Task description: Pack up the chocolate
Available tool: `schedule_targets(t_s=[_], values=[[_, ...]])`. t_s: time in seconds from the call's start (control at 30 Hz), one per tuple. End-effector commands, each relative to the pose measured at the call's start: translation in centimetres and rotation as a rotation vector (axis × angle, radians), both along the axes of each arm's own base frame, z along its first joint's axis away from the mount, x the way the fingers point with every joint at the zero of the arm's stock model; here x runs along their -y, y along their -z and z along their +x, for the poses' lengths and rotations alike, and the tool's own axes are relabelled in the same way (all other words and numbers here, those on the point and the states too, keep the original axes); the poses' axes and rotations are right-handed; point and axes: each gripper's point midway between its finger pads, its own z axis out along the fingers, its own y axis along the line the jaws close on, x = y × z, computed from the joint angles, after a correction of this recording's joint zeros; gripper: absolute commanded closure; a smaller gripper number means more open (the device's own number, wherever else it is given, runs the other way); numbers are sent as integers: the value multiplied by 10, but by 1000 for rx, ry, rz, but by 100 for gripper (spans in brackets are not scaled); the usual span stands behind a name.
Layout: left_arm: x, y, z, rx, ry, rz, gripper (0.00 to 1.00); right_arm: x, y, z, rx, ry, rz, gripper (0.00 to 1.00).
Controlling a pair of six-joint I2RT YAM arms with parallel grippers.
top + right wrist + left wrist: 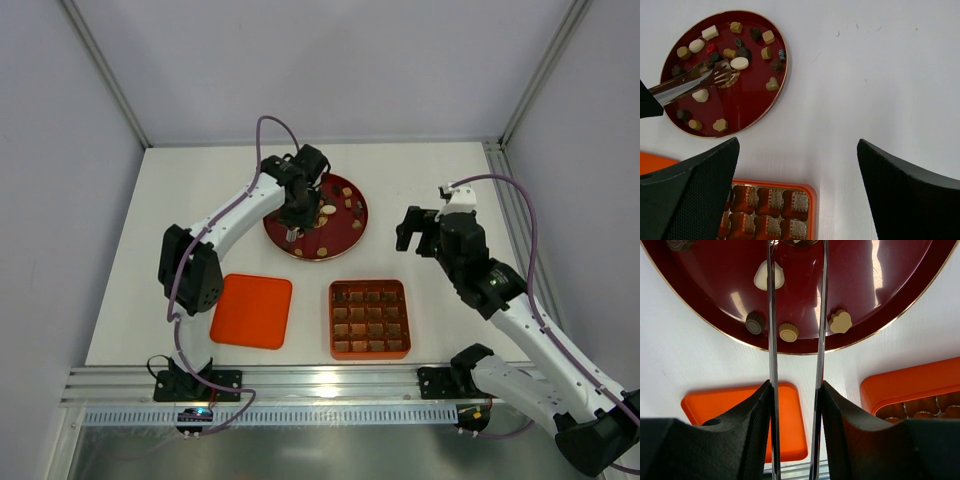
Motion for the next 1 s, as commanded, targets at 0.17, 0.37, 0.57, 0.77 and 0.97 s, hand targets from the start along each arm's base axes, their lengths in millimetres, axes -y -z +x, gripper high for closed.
schedule_targets(t_s=[0.17, 0.37, 0.57, 0.77, 0.97], values=[[4, -8, 6, 29, 2, -31, 60, 4, -9, 0, 29, 13, -7, 0], [1, -11, 3, 29, 2, -29, 63, 4, -8, -1, 27, 13, -4, 0], [-3, -21, 0, 45, 0, -29, 64, 5, -8, -1, 28, 15, -1, 0], [-9, -26, -7, 47, 0, -23, 67, 5, -9, -2, 30, 16, 6, 0], [-10, -32, -13, 48, 12, -39, 67, 4, -8, -2, 28, 14, 8, 0]])
